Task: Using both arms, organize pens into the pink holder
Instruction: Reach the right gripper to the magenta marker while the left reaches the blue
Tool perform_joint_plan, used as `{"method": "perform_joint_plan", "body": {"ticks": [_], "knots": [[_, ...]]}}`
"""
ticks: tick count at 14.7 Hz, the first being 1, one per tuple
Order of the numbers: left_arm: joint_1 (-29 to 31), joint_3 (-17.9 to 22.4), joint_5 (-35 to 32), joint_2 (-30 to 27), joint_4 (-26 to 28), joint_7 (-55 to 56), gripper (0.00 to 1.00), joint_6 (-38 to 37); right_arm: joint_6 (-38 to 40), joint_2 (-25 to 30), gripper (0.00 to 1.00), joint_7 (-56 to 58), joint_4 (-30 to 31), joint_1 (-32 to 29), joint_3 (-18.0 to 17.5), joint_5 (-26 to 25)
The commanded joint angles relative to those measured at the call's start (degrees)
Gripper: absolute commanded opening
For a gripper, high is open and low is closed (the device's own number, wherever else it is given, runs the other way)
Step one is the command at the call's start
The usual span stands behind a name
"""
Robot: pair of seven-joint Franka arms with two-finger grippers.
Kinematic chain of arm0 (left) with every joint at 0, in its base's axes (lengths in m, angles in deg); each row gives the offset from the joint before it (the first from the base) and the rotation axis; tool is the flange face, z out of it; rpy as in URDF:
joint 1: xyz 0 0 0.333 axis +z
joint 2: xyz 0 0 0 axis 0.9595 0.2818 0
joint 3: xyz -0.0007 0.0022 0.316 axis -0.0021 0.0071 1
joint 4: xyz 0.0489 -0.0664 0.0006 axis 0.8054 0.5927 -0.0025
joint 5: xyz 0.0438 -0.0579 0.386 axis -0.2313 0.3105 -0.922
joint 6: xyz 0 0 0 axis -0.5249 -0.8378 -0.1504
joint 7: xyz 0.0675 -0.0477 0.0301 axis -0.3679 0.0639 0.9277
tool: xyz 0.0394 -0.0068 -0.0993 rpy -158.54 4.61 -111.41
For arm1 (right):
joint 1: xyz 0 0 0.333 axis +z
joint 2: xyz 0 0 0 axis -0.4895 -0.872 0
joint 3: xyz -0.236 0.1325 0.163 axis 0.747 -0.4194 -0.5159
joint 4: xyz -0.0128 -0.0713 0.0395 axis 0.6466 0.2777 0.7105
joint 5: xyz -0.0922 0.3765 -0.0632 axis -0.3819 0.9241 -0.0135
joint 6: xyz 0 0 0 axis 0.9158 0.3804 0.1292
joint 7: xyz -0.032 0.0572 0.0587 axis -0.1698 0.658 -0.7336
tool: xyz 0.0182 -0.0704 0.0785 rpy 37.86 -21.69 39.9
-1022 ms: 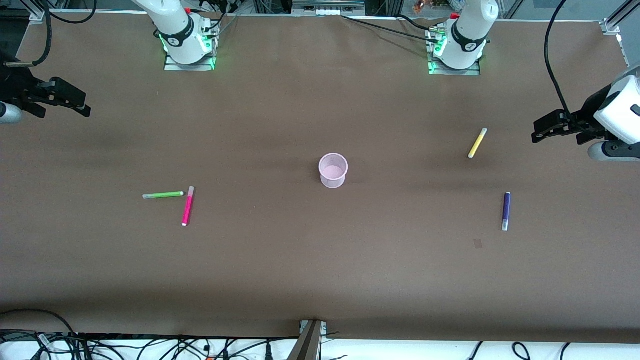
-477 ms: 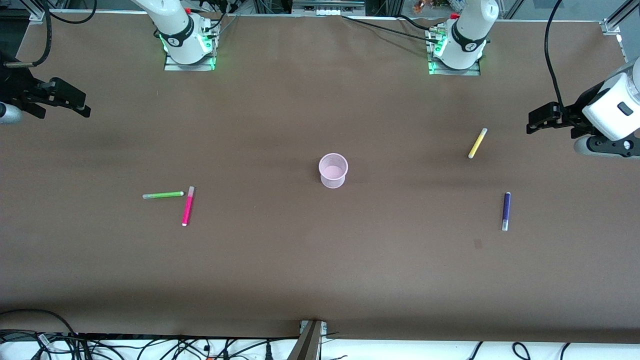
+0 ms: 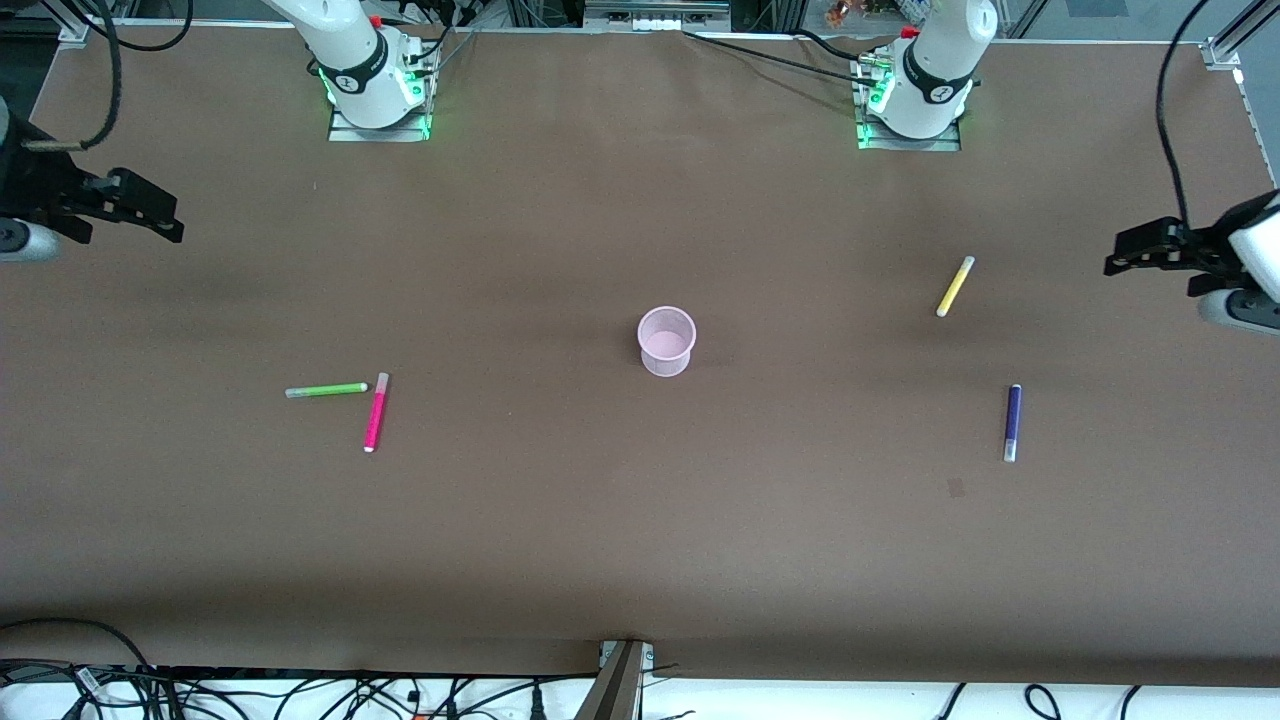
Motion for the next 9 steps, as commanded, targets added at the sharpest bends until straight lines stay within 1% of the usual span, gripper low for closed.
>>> {"method": "perform_joint_plan", "body": {"ticks": [1, 2, 5, 7, 9], "knots": [[1.78, -0.41, 0.6, 4.04, 0.4, -5.35, 1.0, 1.91, 0.65, -6.22, 1.0, 0.62, -0.67, 2.15, -0.1, -2.51], [2.4, -0.41, 0.34, 5.36, 1.62, -5.71, 1.0, 3.92, 0.65, -7.74, 1.0, 0.88, -0.85, 2.42, -0.1, -3.92], [3.19, -0.41, 0.34, 7.65, 5.84, -7.28, 1.0, 9.11, -0.48, -10.37, 1.0, 0.71, -0.85, 2.34, -0.1, -3.41], [4.25, -0.32, 0.34, 8.36, 11.01, -10.45, 1.0, 15.95, -3.55, -13.71, 1.0, 0.62, -0.85, 2.34, -0.1, -2.27], [4.34, -0.32, 0.34, 9.06, 16.46, -11.07, 1.0, 24.65, -8.99, -18.01, 1.0, 0.01, -0.68, 2.51, -0.1, 0.1]]}}
